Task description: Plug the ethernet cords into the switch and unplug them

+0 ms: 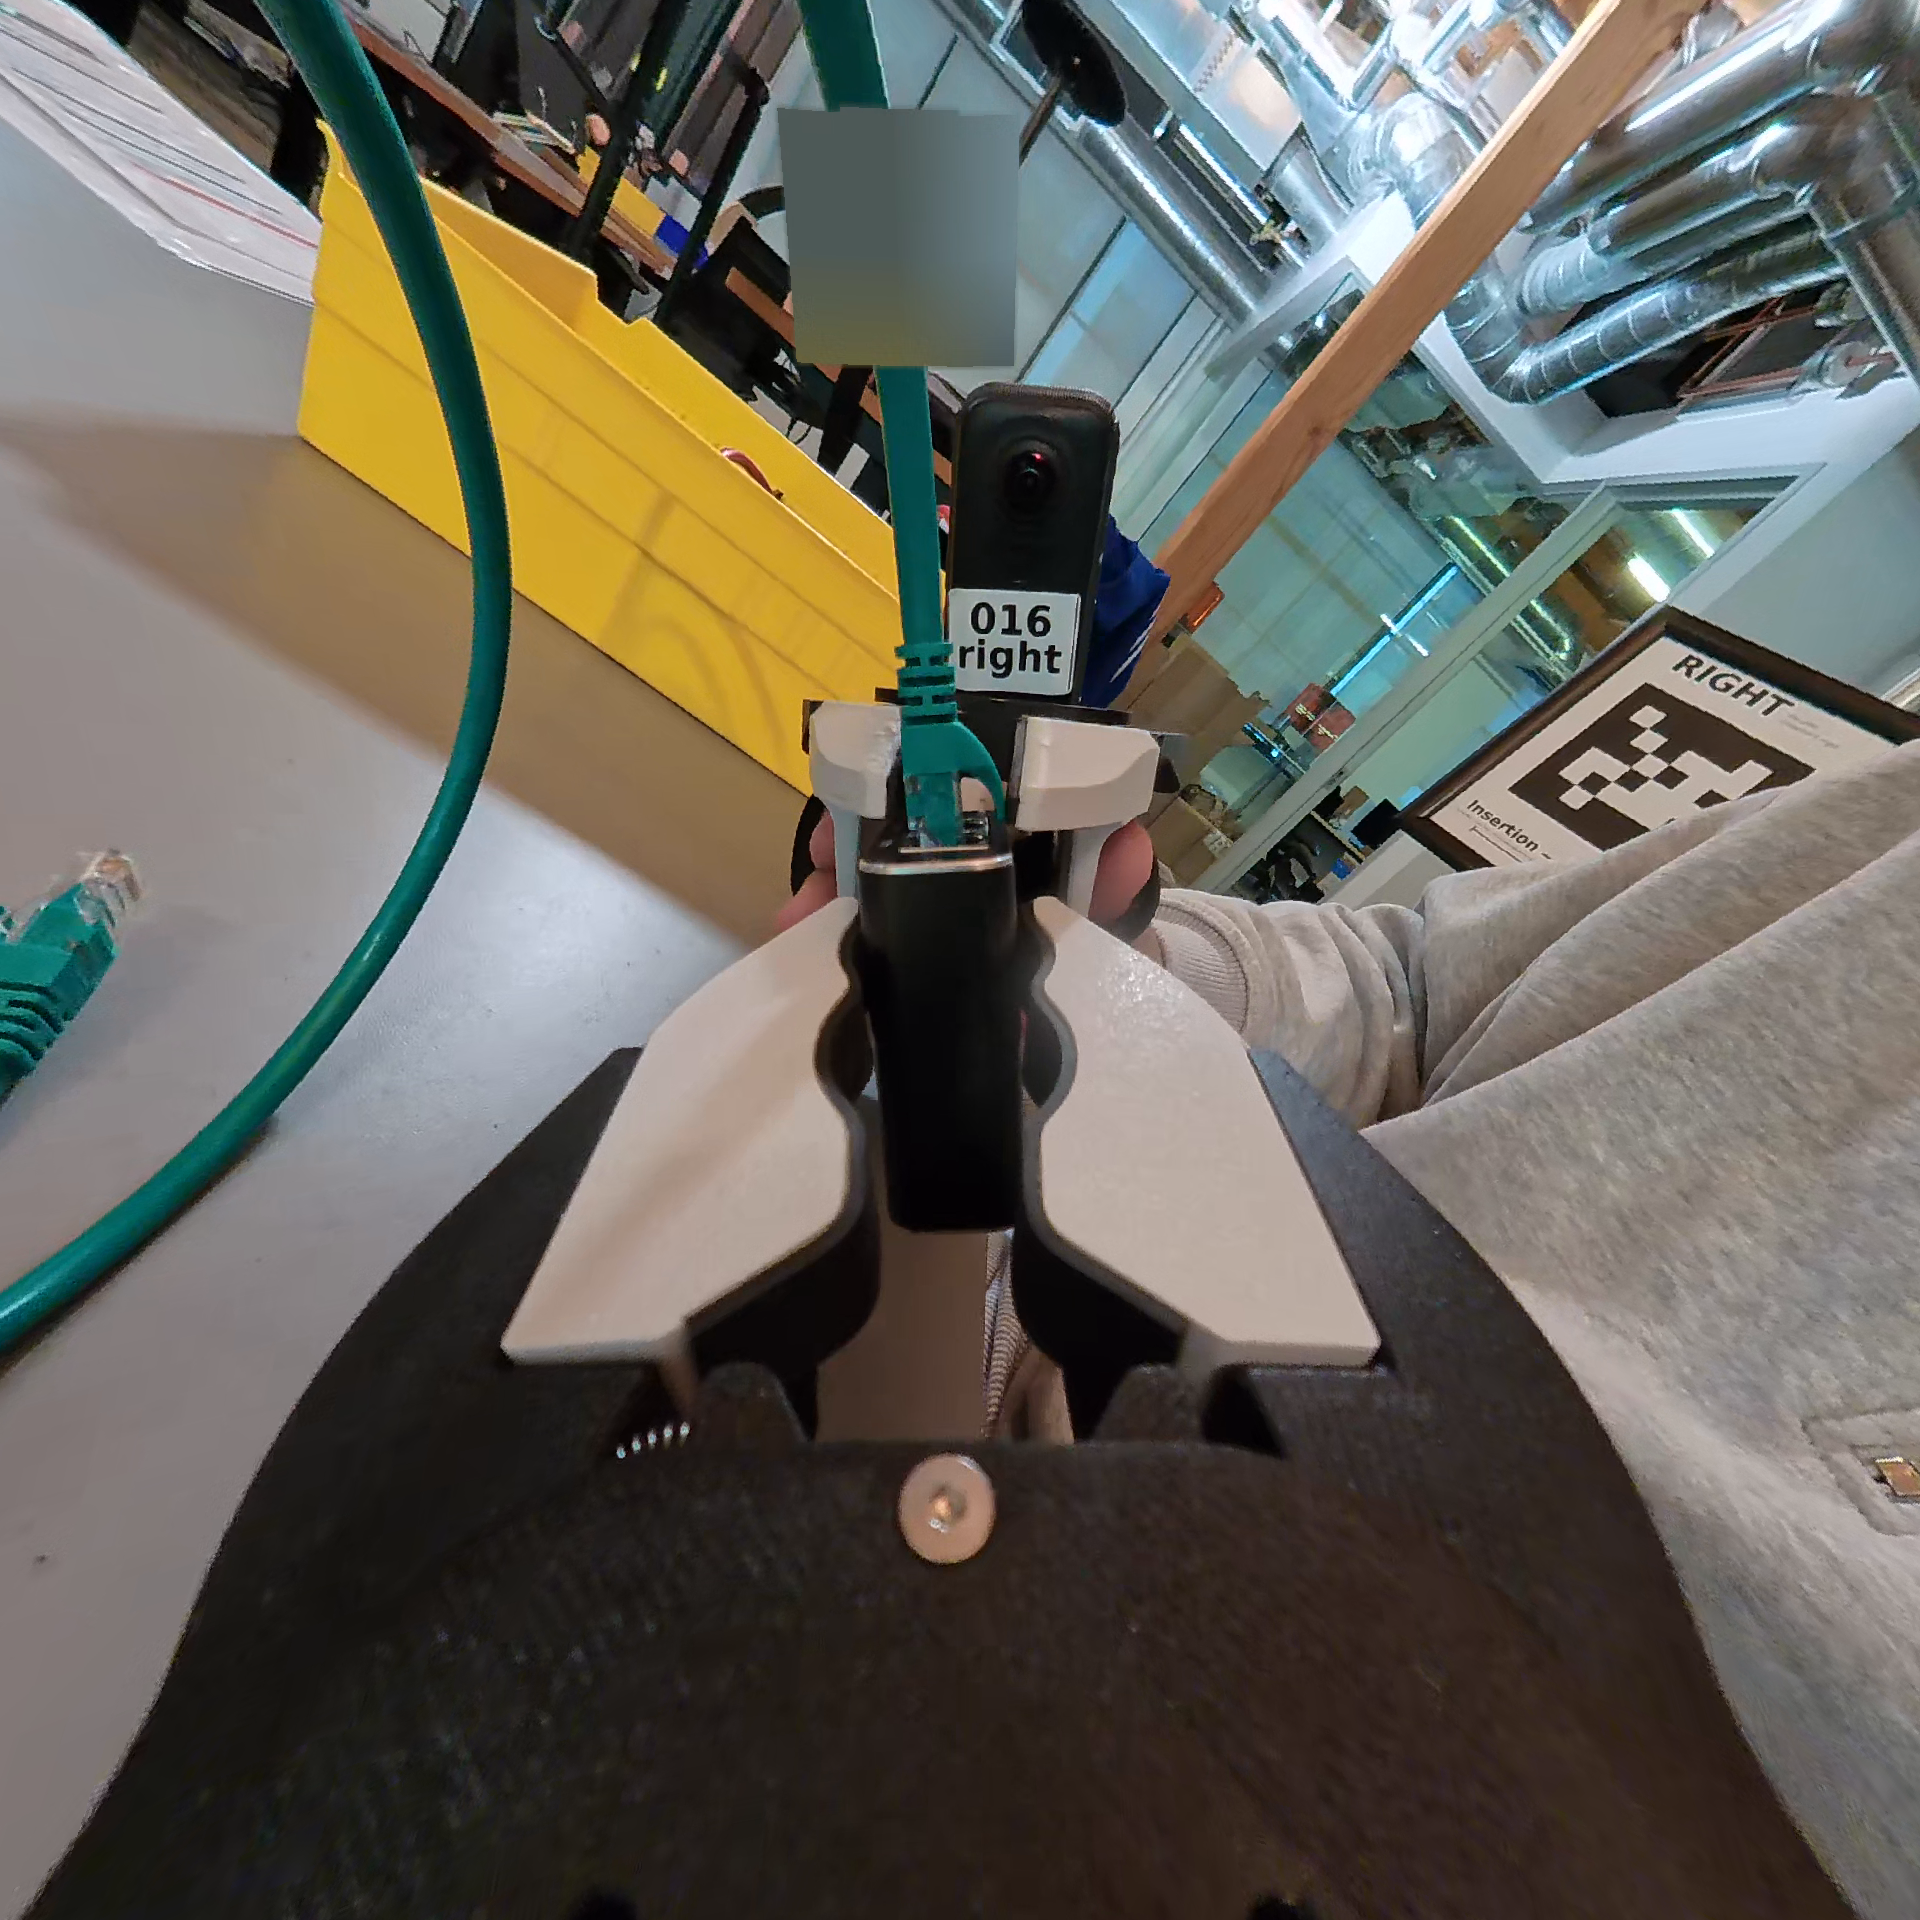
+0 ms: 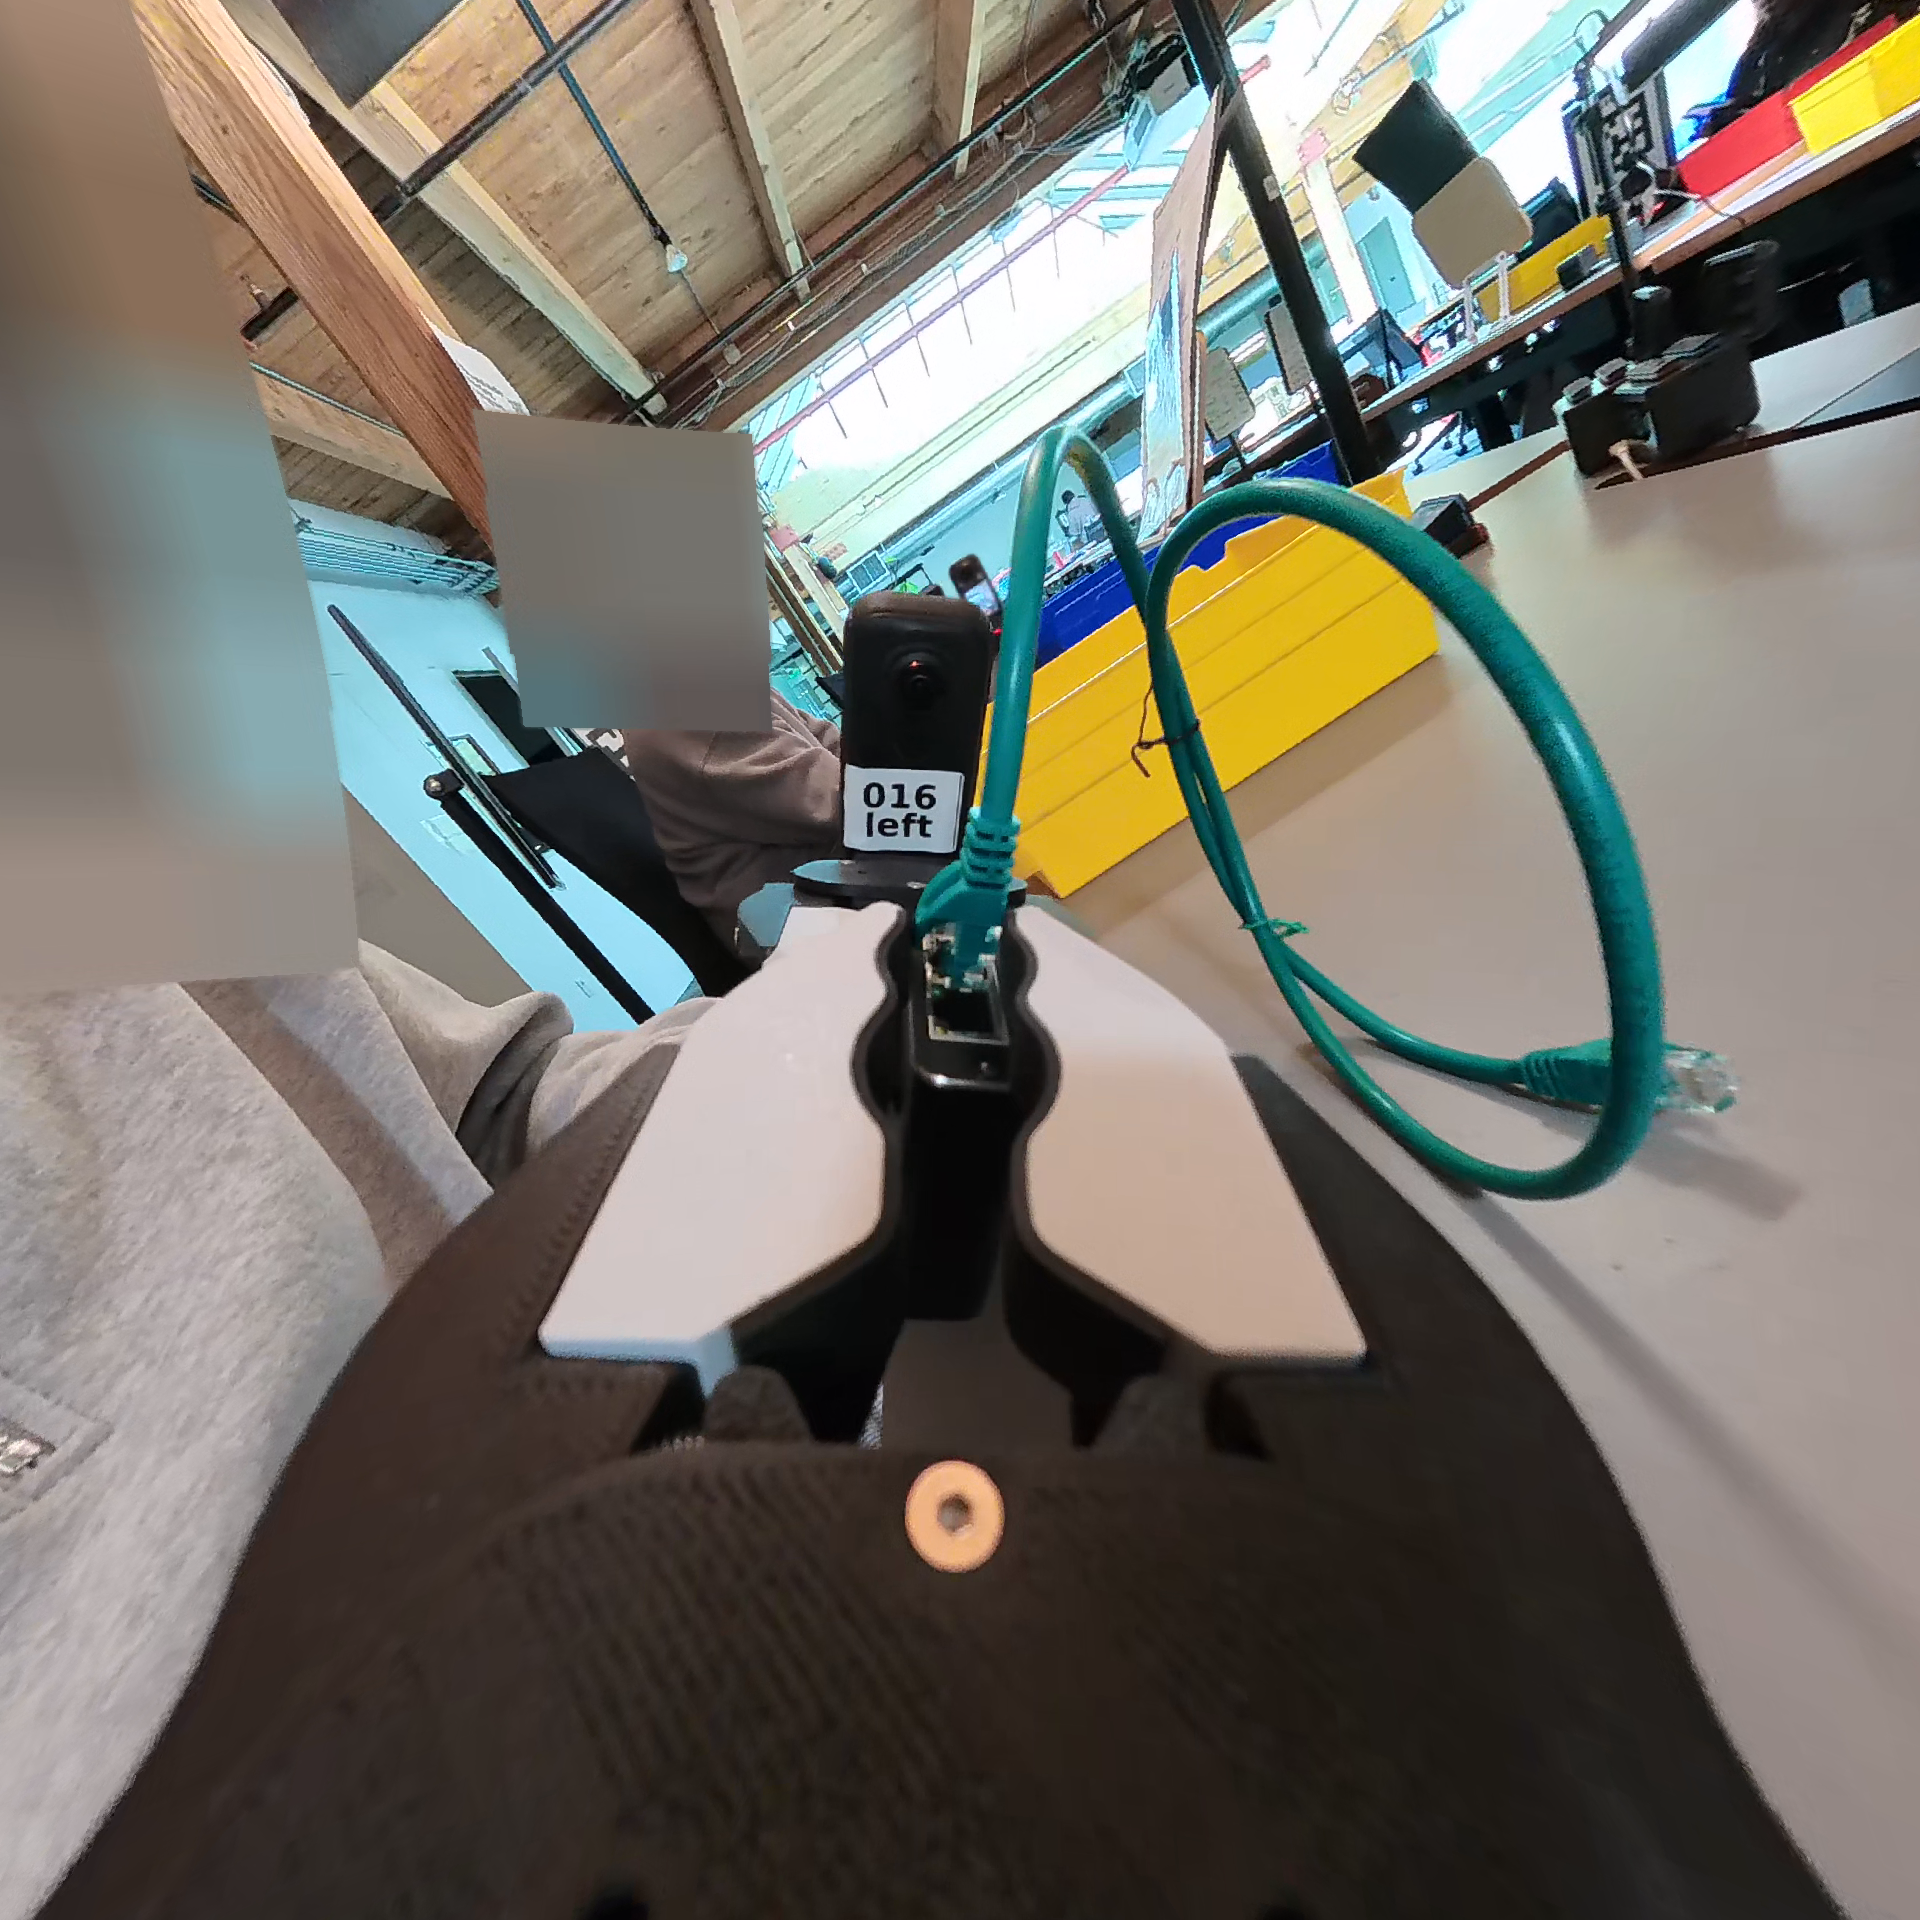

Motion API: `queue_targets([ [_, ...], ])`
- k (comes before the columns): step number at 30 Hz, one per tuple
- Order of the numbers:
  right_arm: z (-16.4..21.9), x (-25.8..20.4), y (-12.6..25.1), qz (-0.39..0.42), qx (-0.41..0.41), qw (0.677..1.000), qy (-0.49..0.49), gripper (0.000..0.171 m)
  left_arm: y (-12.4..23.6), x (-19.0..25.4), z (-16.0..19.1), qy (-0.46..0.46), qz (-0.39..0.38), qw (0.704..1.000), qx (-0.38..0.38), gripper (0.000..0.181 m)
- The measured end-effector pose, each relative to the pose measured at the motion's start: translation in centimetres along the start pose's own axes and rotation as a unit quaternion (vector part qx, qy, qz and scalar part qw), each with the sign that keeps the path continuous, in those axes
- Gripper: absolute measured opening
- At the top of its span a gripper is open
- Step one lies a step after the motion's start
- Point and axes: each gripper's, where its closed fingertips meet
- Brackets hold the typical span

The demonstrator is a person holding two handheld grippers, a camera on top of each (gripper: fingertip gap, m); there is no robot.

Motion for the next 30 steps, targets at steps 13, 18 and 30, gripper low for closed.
queue_targets([
  [13,-0.19,-0.43,-0.28,-0.028,0.007,0.999,-0.021,0.015,0.26,0.33,0.02,0.009,0.009,1.0,-0.005,0.024],
  [18,-0.02,-0.48,-0.33,-0.029,0.002,0.999,-0.026,0.015,0.28,0.24,0.05,0.004,0.004,1.0,-0.006,0.023],
  [30,0.26,-0.91,-0.51,-0.032,-0.029,0.999,0.03,0.014,0.26,0.42,0.18,-0.008,-0.001,1.0,-0.016,0.024],
])
Point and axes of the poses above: each gripper's, where its closed fingertips meet, y back along the fingers, z out of its underside, x = y × z across the jaws, and after that the axes turned 3 degrees about y, right-handed
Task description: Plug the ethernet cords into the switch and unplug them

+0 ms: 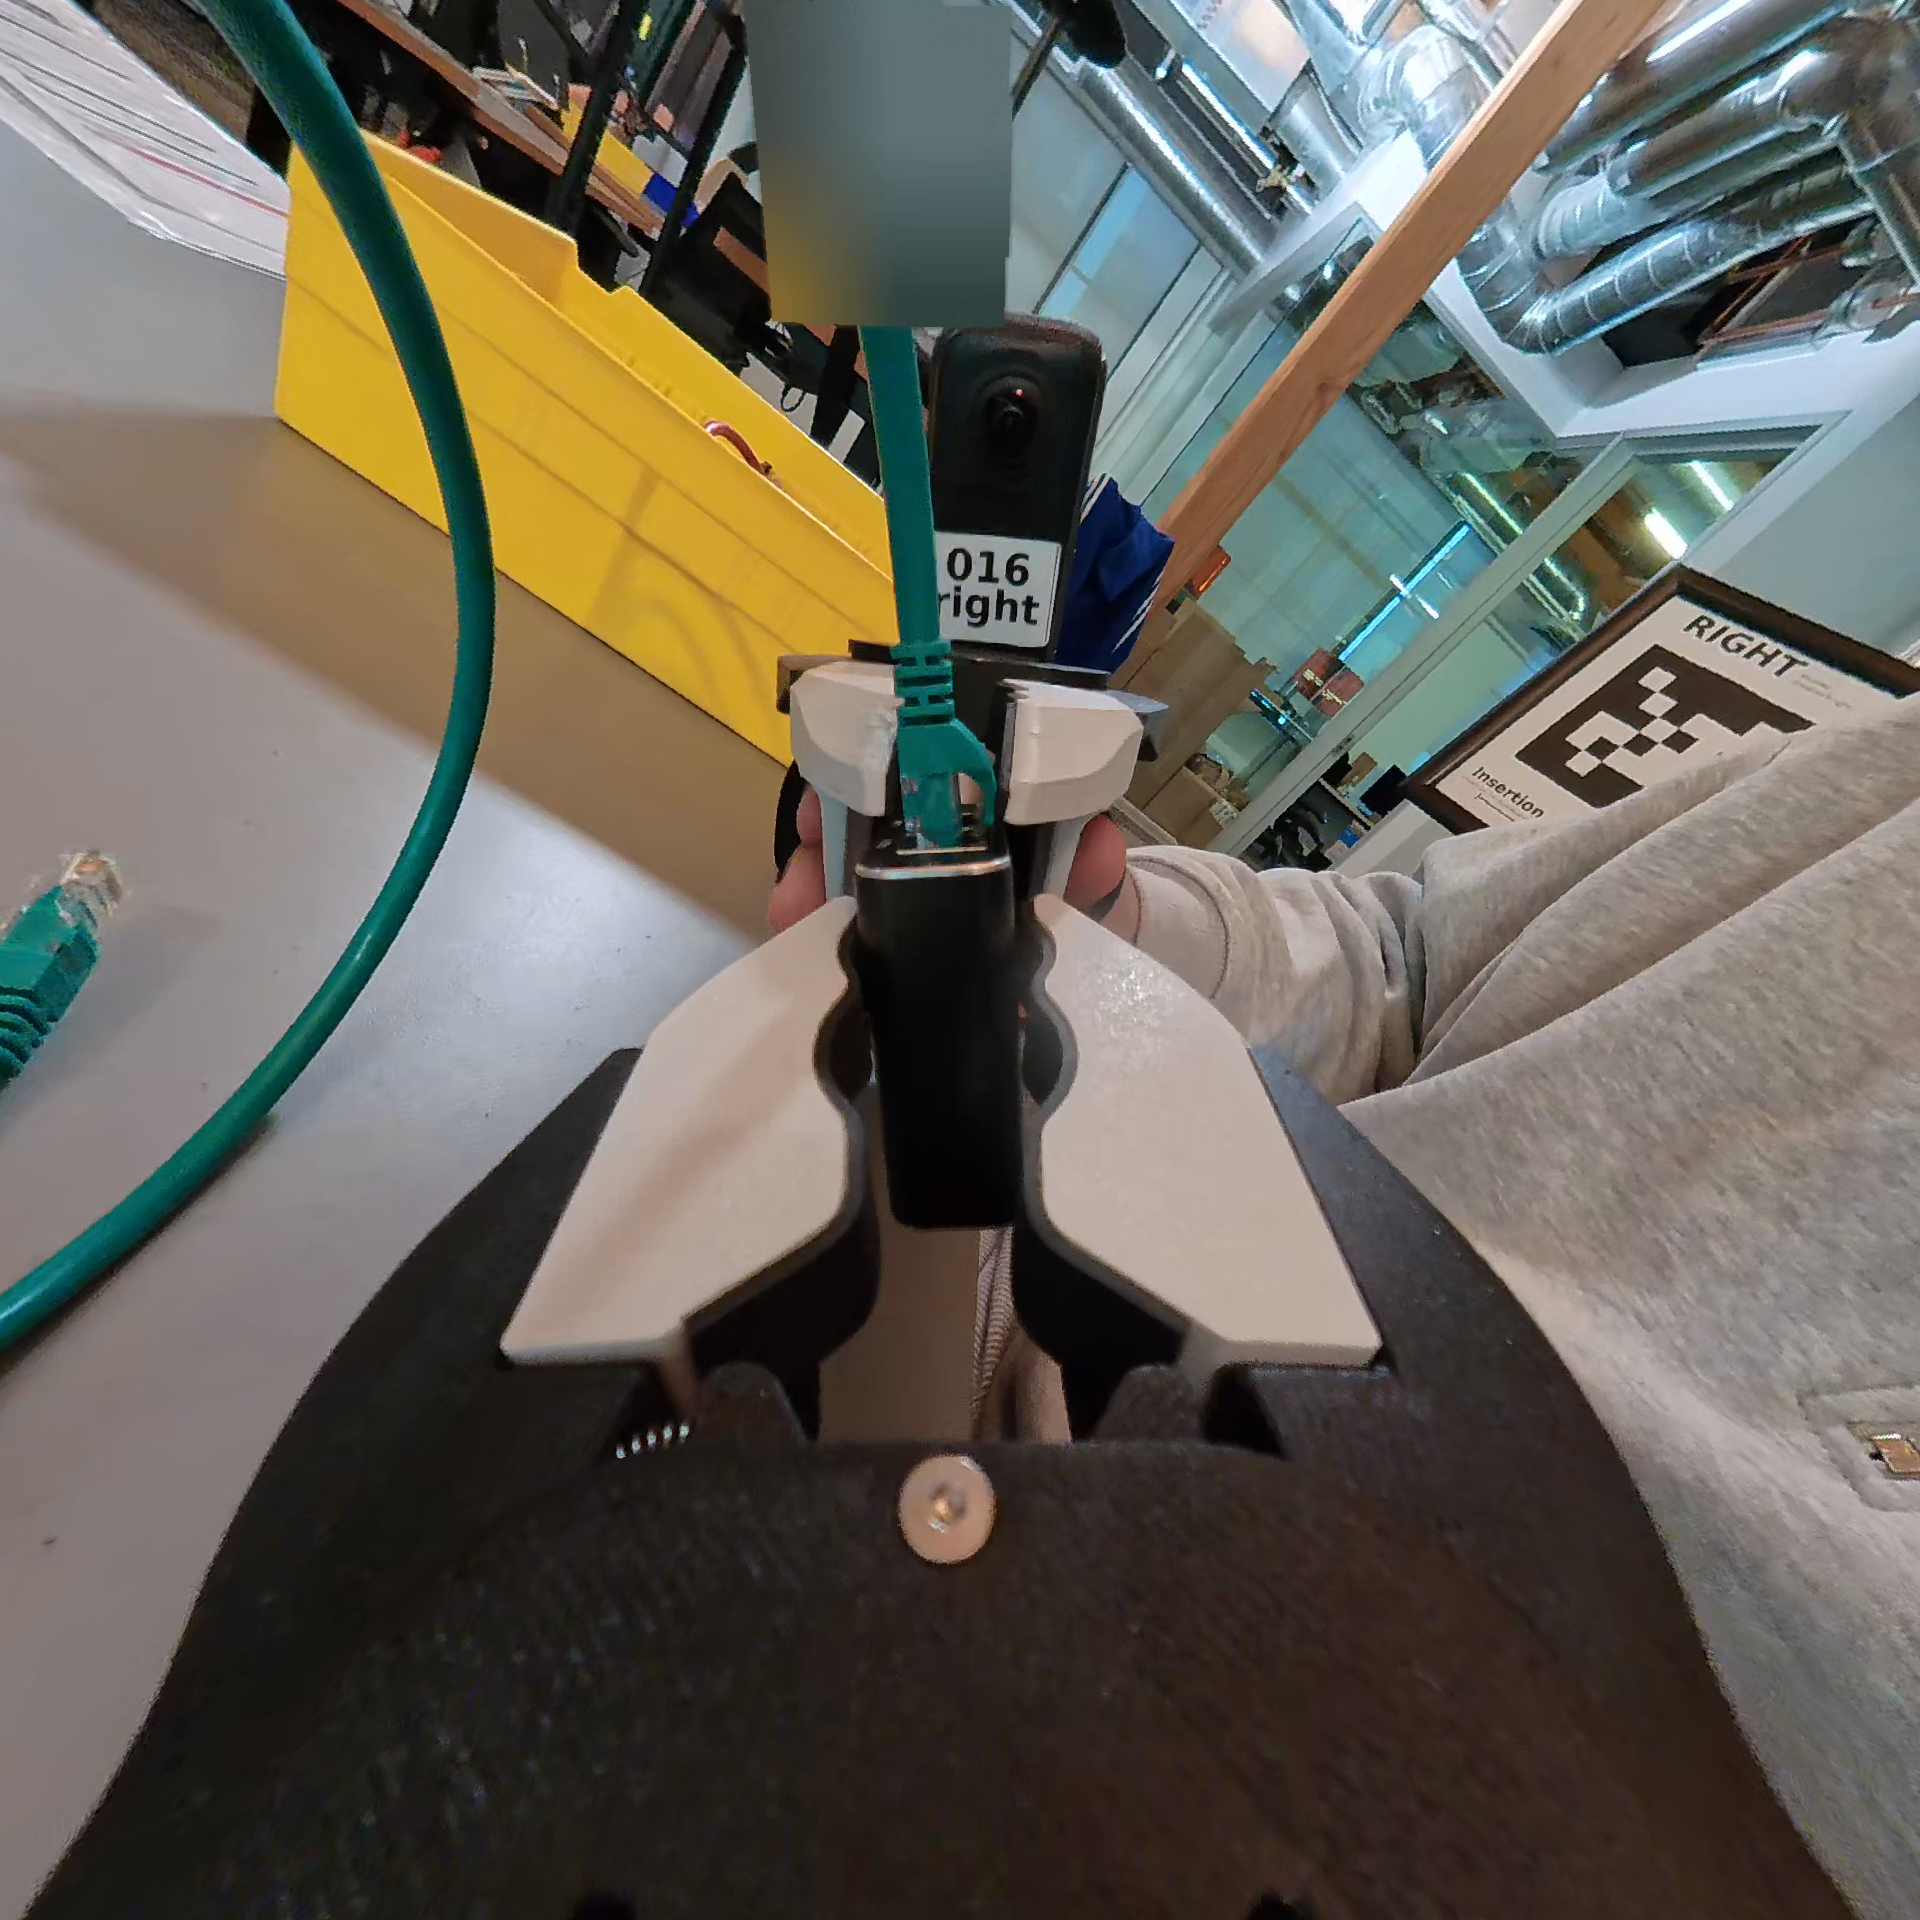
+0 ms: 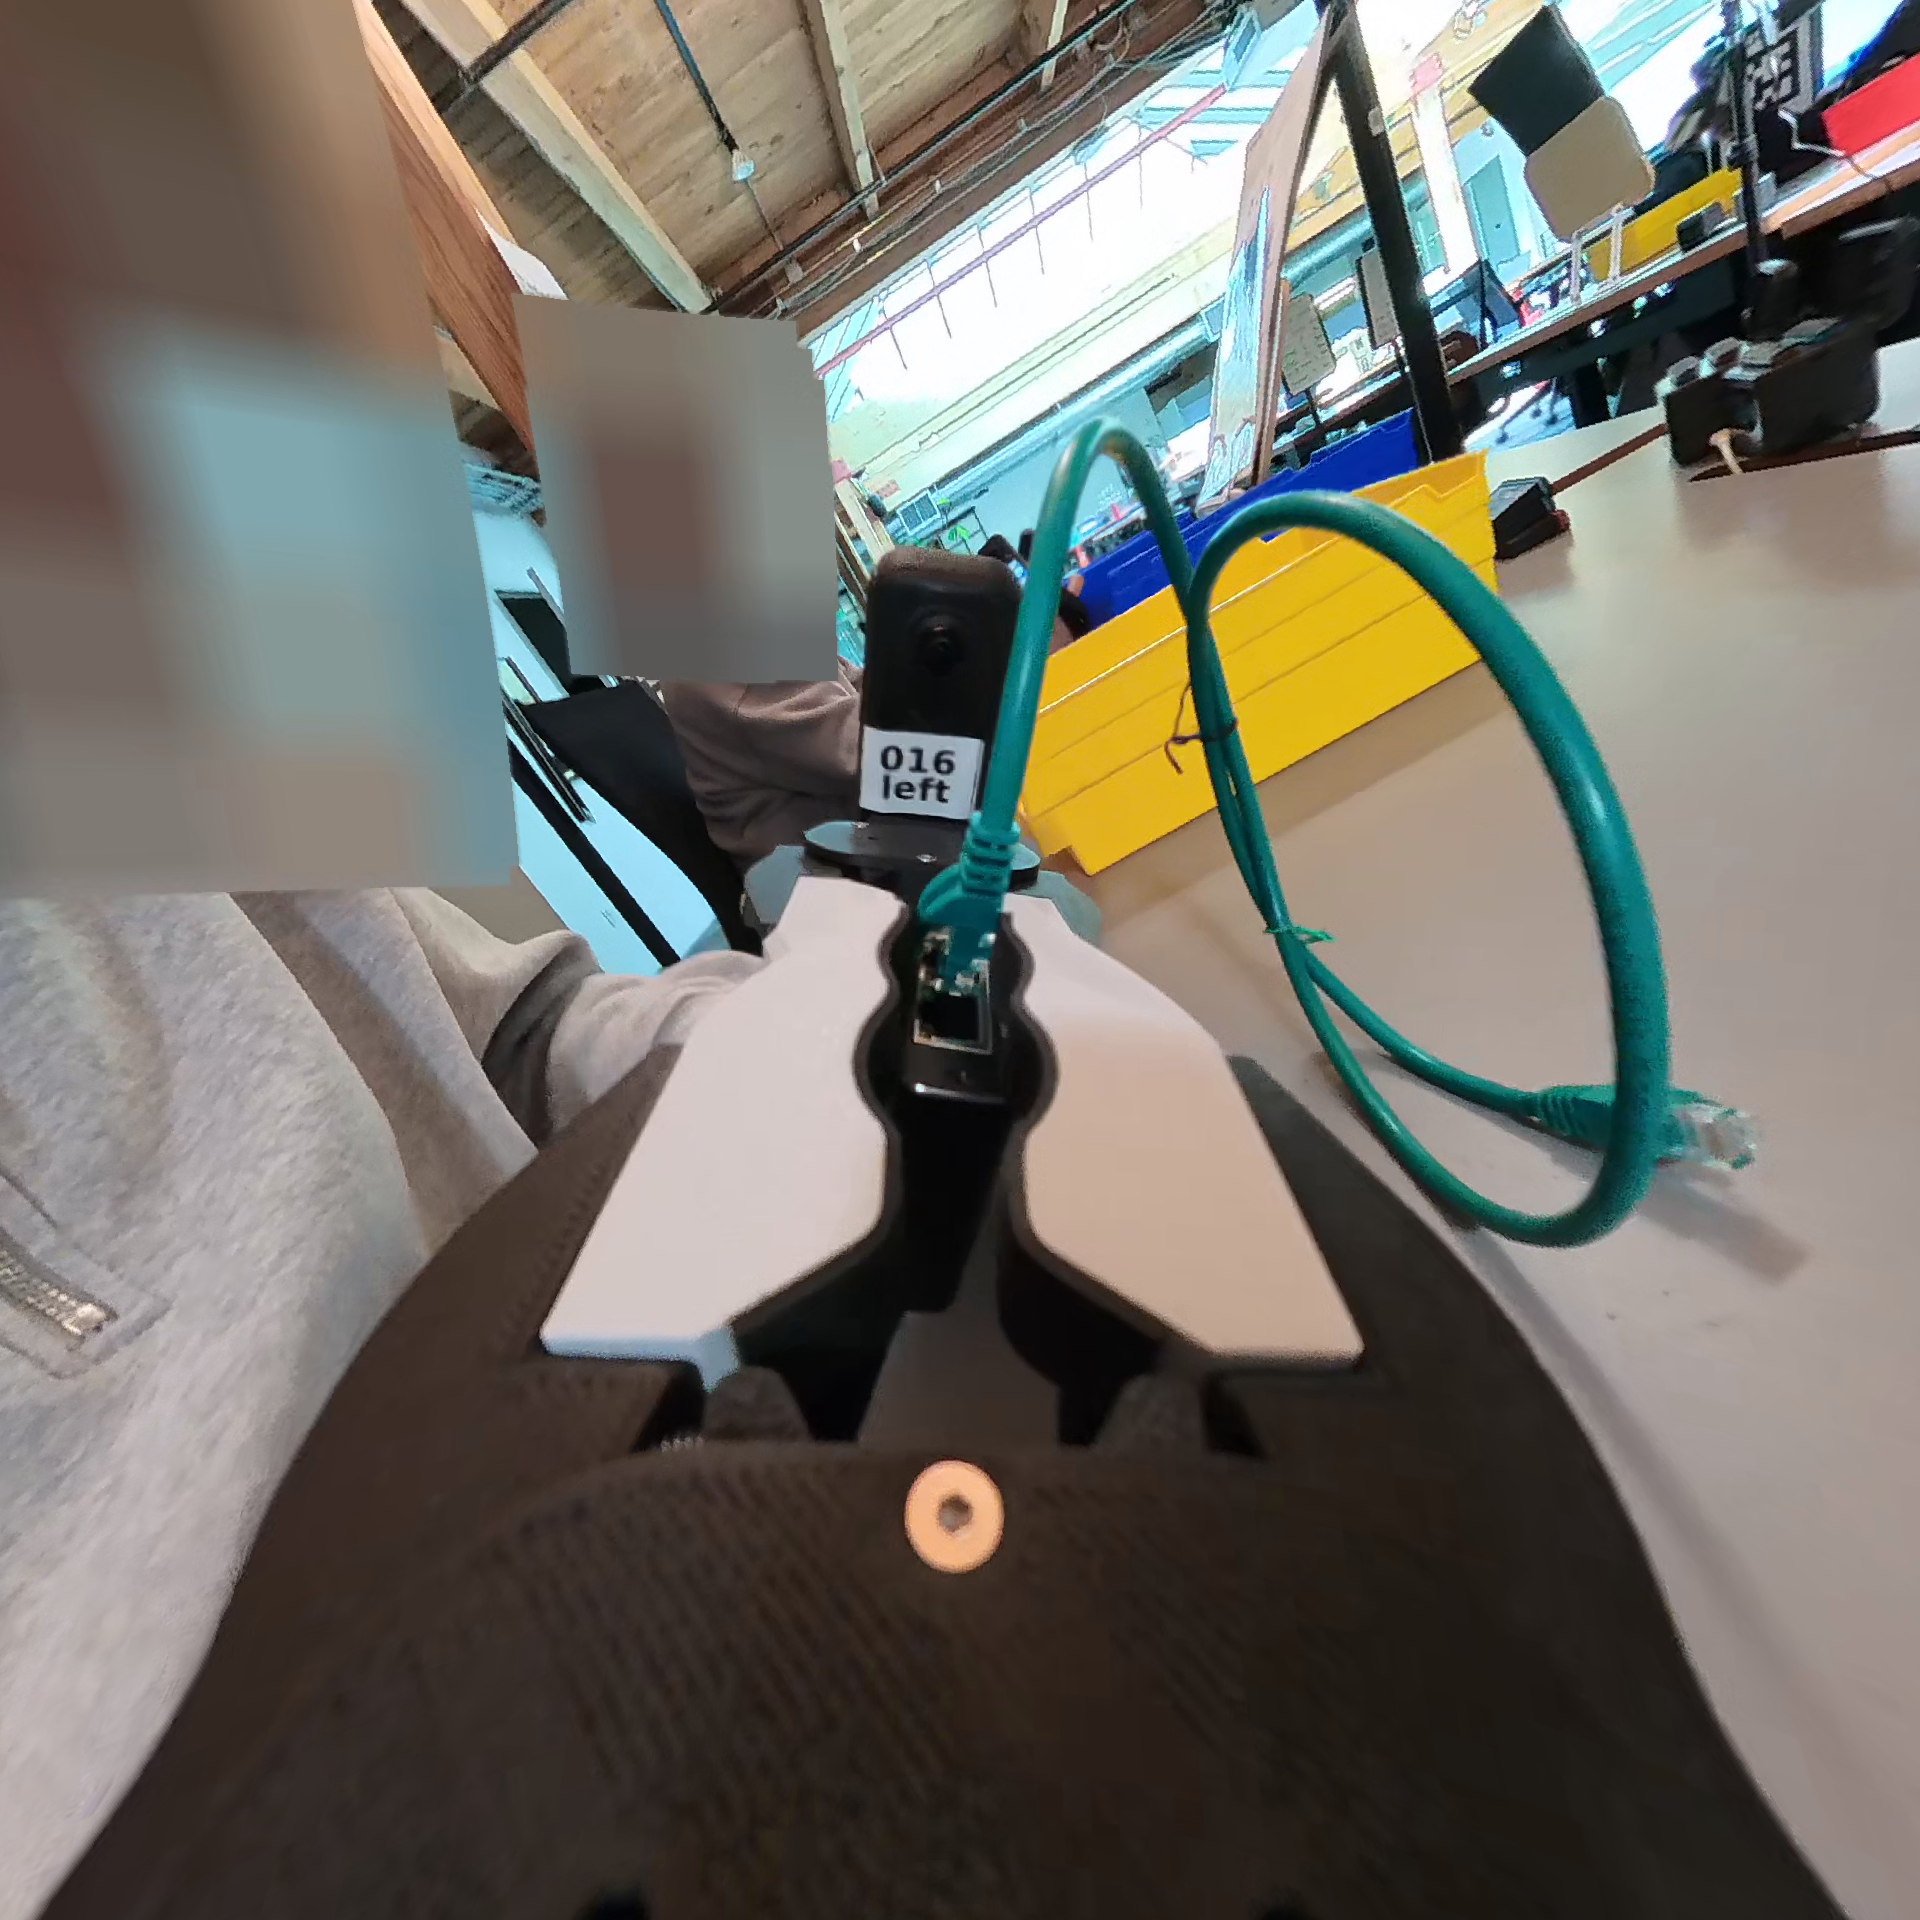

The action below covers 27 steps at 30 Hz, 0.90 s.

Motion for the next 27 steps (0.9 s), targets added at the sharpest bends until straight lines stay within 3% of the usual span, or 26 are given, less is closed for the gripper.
queue_targets([
  [10,-0.1,-0.2,0.0,0.053,-0.055,0.992,0.098,0.014,0.2,0.8,0.2,0.025,0.03,0.999,-0.022,0.027],
  [17,-0.5,0.3,0.1,0.093,-0.052,0.988,0.109,0.014,0.4,0.8,-0.4,0.071,0.045,0.996,-0.018,0.028],
  [24,-1.6,0.3,0.2,0.116,0.018,0.991,0.065,0.013,0.8,1.3,-1.0,0.11,0.076,0.991,0.004,0.028],
  [27,-6.5,3.9,6.1,0.171,0.155,0.973,-0.02,0.013,-0.6,2.9,3.1,0.073,0.093,0.987,-0.109,0.026],
])
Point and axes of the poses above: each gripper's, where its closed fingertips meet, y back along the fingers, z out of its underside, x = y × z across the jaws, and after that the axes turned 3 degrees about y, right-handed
